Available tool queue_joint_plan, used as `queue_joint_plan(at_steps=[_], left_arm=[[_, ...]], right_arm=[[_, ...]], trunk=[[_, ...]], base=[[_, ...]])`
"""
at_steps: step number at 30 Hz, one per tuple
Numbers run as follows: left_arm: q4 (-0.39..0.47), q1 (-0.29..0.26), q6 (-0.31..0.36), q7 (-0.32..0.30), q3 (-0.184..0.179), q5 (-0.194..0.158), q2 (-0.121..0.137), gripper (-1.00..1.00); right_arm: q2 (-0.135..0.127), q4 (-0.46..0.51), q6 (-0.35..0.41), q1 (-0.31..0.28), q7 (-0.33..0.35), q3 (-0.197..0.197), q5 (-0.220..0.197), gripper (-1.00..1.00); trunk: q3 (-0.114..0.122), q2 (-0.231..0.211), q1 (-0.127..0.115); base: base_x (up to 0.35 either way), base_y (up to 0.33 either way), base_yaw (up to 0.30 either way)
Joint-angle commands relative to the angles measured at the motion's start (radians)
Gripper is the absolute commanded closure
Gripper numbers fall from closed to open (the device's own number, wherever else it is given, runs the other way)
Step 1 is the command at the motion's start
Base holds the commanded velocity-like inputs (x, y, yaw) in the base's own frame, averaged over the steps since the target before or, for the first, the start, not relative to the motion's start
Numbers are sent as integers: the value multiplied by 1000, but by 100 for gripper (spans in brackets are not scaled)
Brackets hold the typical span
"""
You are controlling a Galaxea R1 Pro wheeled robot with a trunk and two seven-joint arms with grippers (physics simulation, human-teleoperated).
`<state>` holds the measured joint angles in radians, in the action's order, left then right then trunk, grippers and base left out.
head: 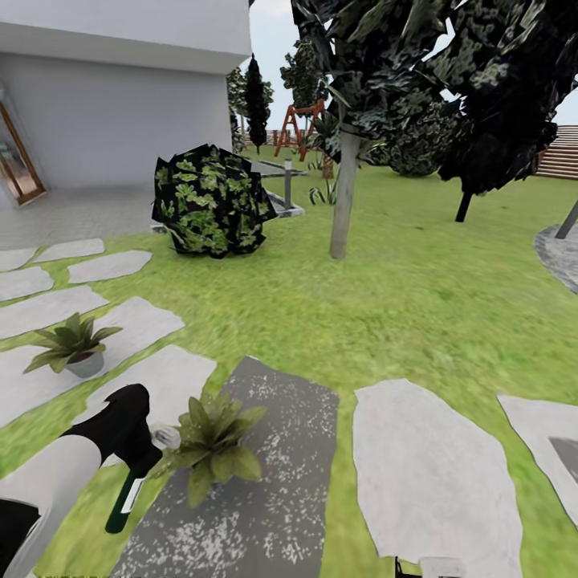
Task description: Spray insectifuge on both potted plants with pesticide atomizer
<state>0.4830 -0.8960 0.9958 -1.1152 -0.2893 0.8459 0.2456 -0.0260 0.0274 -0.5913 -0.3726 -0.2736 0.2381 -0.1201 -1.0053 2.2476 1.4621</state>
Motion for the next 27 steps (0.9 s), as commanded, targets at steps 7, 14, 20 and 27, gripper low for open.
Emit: queue_joint_plan(at_steps=[7,14,20,27], left_arm=[[2,-3,6,-10,-3,8,2,100],[2,-3,6,-13,-6,8,-1,100],[2,-4,7,-18,-12,45,-40,100],[0,0,7,-20,-11,68,-44,100]], right_arm=[[0,0,-2,0,-1,9,-10,-100],[0,-1,-2,0,-1,9,-10,-100],[0,0,-2,0,-1,9,-10,-100],[0,-1,-2,0,-1,9,-10,-100]], trunk=[[-1,0,0],[-1,0,0],[-1,0,0],[-1,0,0]], base=[[11,-71,264],[15,-1,122],[267,0,2],[212,-129,0]])
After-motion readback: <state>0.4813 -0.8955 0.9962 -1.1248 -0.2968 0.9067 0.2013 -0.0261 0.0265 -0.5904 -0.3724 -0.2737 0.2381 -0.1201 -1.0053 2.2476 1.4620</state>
